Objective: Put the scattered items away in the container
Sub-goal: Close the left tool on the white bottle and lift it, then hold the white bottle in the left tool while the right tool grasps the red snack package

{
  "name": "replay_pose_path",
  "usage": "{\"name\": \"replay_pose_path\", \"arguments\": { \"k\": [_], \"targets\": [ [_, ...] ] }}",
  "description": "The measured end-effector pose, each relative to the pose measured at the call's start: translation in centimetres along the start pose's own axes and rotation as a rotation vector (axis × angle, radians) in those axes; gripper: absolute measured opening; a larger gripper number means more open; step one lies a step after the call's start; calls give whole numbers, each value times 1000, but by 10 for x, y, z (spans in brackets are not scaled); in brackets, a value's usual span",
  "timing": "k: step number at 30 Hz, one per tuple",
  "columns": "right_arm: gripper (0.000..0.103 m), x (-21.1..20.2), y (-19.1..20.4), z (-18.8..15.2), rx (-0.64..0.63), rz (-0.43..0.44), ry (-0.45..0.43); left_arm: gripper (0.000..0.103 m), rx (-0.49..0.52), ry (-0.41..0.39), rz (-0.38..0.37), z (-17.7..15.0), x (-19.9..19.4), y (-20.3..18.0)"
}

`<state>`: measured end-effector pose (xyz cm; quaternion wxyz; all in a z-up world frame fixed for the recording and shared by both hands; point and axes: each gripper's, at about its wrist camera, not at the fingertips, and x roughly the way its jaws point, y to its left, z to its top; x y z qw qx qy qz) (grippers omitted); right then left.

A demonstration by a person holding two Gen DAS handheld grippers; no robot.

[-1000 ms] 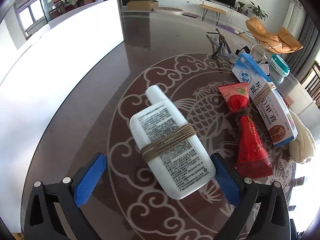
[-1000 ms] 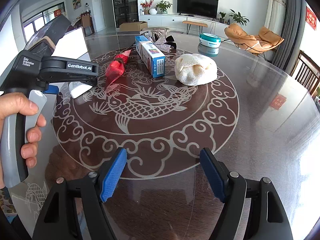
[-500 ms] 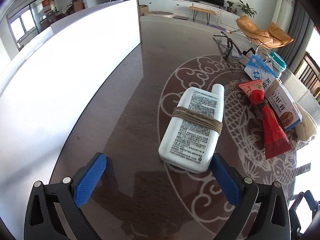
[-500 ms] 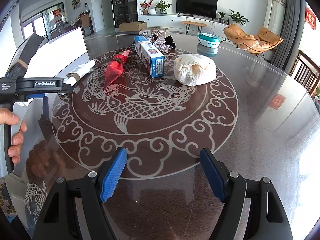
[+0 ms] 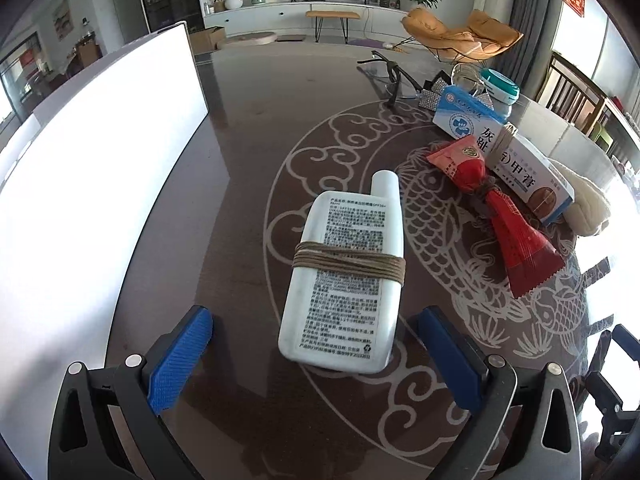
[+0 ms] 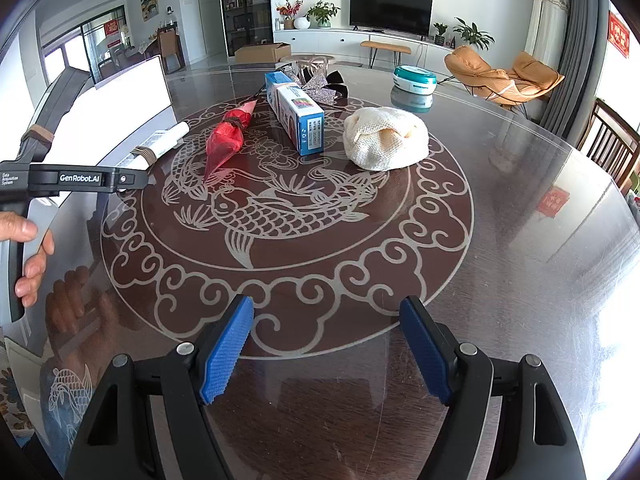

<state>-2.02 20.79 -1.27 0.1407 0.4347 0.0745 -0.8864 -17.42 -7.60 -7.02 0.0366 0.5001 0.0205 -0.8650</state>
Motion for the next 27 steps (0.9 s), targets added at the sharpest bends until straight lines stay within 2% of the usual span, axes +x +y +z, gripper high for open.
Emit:
{"name": "replay_pose_path", "arguments": {
  "k": [3, 5, 6, 7, 12, 14, 16, 19, 26, 27],
  "targets": [
    [77, 0, -1, 0, 3, 3, 1, 103, 11, 9, -4, 4, 2, -1],
    [77, 0, -1, 0, 3, 3, 1, 77, 14, -25, -1, 5, -4, 0],
    [77, 0, -1, 0, 3, 3, 1, 53, 22, -42, -4, 7, -7, -1],
    [77, 0, -1, 0, 3, 3, 1, 51, 36, -47, 6, 7, -9, -2],
    [78, 0, 2, 1, -10, 19, 6, 50, 34, -64, -20, -10, -20, 13],
    [78, 2, 8, 8, -27, 94, 10, 50, 53, -71, -28, -22, -27, 19],
    [78, 3, 19, 24, -36, 158, -4, 50, 71, -83, -36, -37, -34, 23],
    [78, 16, 43, 65, -65, 191, 3, 50, 85, -100, -50, -54, -42, 30],
    [78, 82, 85, 137, -120, 118, 142, 50, 123, -118, -75, -76, -53, 42],
    [73, 92, 89, 142, -122, 99, 169, 50, 125, -121, -77, -78, -54, 43]
  ]
}}
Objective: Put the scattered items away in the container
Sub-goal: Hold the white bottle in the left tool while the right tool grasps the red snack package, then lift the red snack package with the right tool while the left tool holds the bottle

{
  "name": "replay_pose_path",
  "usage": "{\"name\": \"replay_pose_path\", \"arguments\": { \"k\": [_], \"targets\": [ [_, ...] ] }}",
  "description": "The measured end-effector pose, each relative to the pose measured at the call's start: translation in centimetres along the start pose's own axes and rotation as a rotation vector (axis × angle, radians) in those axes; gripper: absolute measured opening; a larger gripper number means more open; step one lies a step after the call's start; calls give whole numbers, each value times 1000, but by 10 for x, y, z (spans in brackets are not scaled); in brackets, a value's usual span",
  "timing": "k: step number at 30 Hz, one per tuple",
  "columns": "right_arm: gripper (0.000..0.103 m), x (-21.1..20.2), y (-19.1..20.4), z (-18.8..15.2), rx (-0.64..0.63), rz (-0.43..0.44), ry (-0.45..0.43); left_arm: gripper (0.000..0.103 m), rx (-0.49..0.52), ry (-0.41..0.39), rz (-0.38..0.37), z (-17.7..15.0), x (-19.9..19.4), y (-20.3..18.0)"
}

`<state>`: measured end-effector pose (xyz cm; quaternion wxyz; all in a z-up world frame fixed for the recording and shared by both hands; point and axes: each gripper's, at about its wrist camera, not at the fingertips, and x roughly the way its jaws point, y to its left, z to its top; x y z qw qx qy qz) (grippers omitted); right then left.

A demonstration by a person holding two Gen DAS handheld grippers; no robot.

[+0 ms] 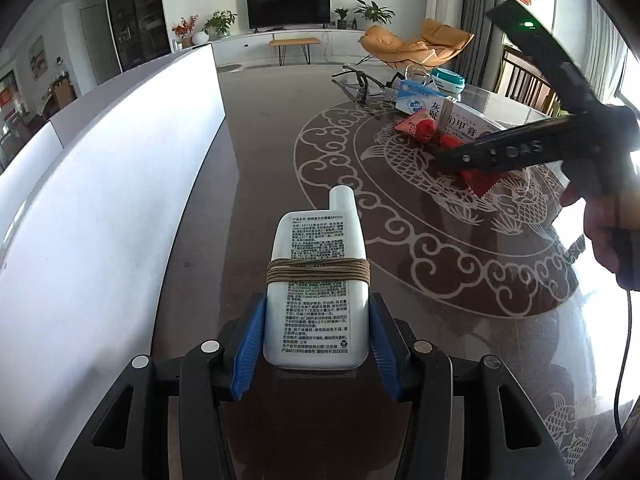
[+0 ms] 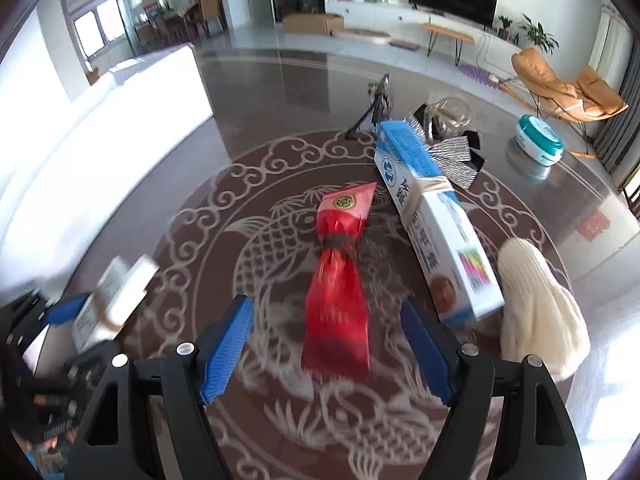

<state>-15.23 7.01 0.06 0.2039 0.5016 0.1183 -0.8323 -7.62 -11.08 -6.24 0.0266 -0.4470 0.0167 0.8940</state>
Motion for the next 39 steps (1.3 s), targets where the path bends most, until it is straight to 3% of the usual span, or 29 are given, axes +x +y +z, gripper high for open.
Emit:
{"name": "replay_pose_path", "arguments": {
  "k": [1, 2, 3, 4, 8, 13, 18, 21, 26, 27, 28, 29, 33, 36, 39],
  "targets": [
    [70, 7, 1, 4, 1, -14, 22, 50, 1, -2, -1, -2, -1, 0],
    [60, 12, 2, 6, 3, -17, 30, 50, 1, -4, -1, -3, -2, 0],
    [30, 12, 3, 7, 2, -21, 20, 50, 0, -6, 0, -4, -3, 0],
    [21, 11, 4, 7, 2, -27, 7, 50, 1, -9, 2, -4, -3, -1],
    [20, -1, 9, -16, -45, -41, -22, 50, 4, -14, -5, -7, -6, -5],
    [21, -43, 7, -108, -64, -80, -93, 50, 67, -16, -50, -18, -12, -37],
    [21, -95, -16, -212, 102, -95, -178, 50, 129, -19, -95, -25, -20, -84],
    [21, -109, -31, -241, 183, -134, -205, 50, 138, -18, -102, -21, -18, -109],
    [33, -112, -38, -242, 192, -167, -197, 56, 122, -18, -77, -13, -13, -120],
    [48, -113, -39, -240, 185, -172, -194, 65, 108, -13, -70, -13, -12, -117],
    [73, -112, -39, -241, 183, -179, -185, 77, 86, -3, -64, -12, -11, -114],
    [81, -112, -38, -241, 182, -180, -175, 81, 74, 6, -60, -12, -8, -111],
    [83, -113, -37, -242, 182, -161, -173, 91, 81, 19, -52, -11, -6, -112],
    [84, -111, -40, -242, 201, -139, -174, 103, 74, 41, -51, -11, -2, -111],
    [86, -107, -39, -238, 194, -146, -168, 103, 76, 46, -53, -12, -2, -111]
  ]
}}
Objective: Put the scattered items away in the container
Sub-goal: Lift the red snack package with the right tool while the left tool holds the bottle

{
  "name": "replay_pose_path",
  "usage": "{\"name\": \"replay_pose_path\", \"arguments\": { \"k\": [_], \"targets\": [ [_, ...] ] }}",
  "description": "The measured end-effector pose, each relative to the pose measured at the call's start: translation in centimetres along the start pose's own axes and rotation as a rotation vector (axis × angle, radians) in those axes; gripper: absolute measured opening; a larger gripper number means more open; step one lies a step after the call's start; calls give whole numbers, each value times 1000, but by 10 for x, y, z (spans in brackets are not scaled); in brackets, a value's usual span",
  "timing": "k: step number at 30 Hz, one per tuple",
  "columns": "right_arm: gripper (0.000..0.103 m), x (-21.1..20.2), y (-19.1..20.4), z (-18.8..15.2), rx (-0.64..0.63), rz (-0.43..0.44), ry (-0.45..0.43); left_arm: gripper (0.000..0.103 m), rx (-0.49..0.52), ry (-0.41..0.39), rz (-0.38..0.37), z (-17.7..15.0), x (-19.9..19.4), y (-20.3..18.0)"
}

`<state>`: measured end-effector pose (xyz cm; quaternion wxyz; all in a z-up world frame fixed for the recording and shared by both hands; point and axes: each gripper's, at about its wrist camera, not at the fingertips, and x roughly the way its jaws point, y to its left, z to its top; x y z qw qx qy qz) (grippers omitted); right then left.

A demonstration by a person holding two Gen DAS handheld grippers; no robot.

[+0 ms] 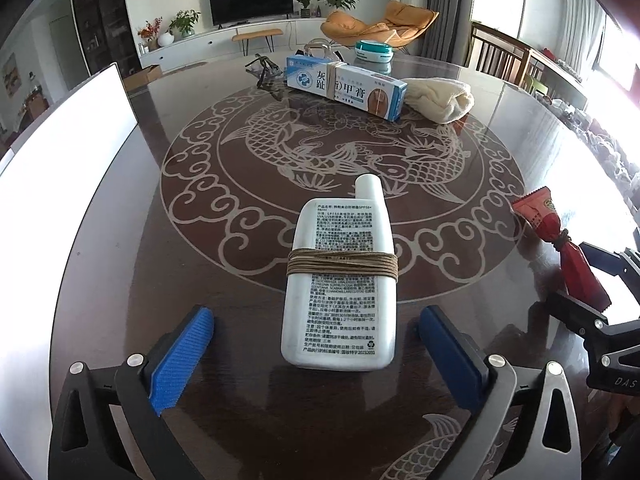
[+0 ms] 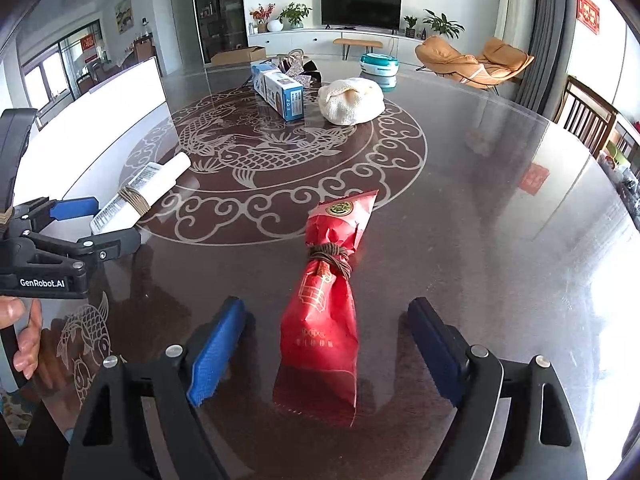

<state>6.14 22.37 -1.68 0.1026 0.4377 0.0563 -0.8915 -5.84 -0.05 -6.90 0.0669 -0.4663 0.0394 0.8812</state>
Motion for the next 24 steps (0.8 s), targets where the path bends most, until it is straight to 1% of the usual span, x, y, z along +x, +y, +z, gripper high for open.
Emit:
{"name": "replay_pose_path", "arguments": {
  "k": [3, 24],
  "targets": [
    [89, 3, 0, 2, 4, -1, 5, 103, 0, 1, 0, 0, 0, 0],
    [89, 3, -1, 2, 4, -2, 4, 103, 0, 1, -1, 1, 1, 0]
  ]
}}
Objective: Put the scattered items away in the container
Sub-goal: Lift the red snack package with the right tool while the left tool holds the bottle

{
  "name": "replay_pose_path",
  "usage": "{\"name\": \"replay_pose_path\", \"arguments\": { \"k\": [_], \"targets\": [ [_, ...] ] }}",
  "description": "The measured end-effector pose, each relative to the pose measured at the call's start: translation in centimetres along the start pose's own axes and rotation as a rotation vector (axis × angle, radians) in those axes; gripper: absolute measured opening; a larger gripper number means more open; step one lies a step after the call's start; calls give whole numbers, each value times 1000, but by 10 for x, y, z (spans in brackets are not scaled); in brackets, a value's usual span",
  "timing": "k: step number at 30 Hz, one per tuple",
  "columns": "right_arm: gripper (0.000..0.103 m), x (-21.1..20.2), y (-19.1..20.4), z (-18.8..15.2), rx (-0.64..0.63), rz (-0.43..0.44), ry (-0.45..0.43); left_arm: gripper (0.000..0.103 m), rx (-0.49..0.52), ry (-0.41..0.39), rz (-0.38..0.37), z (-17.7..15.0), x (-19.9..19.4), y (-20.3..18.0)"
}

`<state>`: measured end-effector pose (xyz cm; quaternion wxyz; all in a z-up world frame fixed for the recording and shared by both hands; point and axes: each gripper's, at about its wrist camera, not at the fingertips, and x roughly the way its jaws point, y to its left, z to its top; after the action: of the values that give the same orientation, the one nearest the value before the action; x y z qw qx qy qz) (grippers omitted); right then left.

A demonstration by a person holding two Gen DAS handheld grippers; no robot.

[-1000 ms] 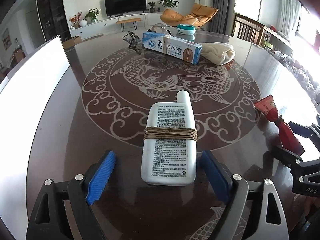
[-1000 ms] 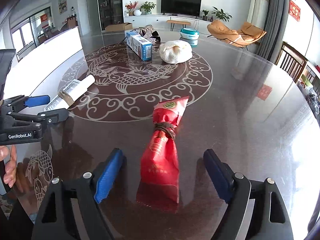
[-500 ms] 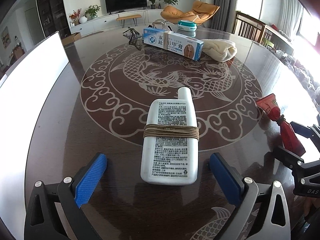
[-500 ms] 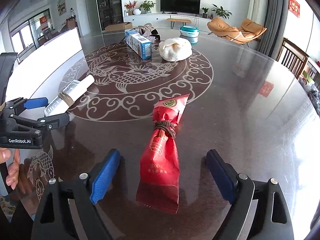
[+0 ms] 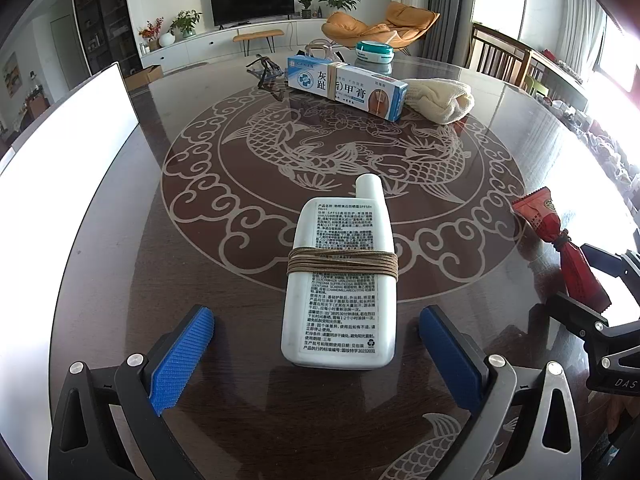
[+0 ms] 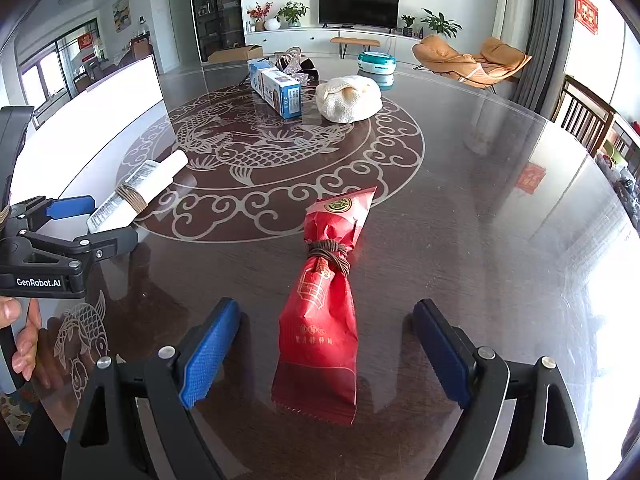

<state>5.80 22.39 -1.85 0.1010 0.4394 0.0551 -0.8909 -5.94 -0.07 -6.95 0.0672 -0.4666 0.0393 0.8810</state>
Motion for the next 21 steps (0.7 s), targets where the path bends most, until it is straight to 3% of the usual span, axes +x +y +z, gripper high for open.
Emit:
{"name": "replay_pose_path", "arguments": {
  "k": [3, 8, 14, 15, 16, 17, 18, 19, 21],
  "targets": [
    [95, 1, 0, 1, -6, 21, 10, 103, 12, 20, -15, 2, 1, 1],
    [96, 6, -6, 13, -83, 109, 109, 103, 98, 170, -65, 18, 8, 2],
    [96, 21, -10, 39, -120, 164, 267, 103, 132, 197, -57, 31, 15, -4],
    [94, 22, -10, 42, -128, 161, 286, 101, 143, 191, -52, 32, 15, -7],
    [91, 23, -10, 44, -130, 165, 298, 86, 150, 182, -63, 34, 14, -9],
    [84, 23, -11, 47, -127, 172, 301, 79, 148, 174, -83, 36, 11, -10],
    [52, 22, -11, 50, -133, 158, 298, 60, 148, 165, -78, 38, 9, -12],
    [18, 21, -12, 53, -145, 126, 301, 52, 145, 161, -79, 40, 8, -12],
    [19, 19, -15, 58, -129, 119, 312, 52, 128, 160, -81, 40, 8, -10]
  ]
}}
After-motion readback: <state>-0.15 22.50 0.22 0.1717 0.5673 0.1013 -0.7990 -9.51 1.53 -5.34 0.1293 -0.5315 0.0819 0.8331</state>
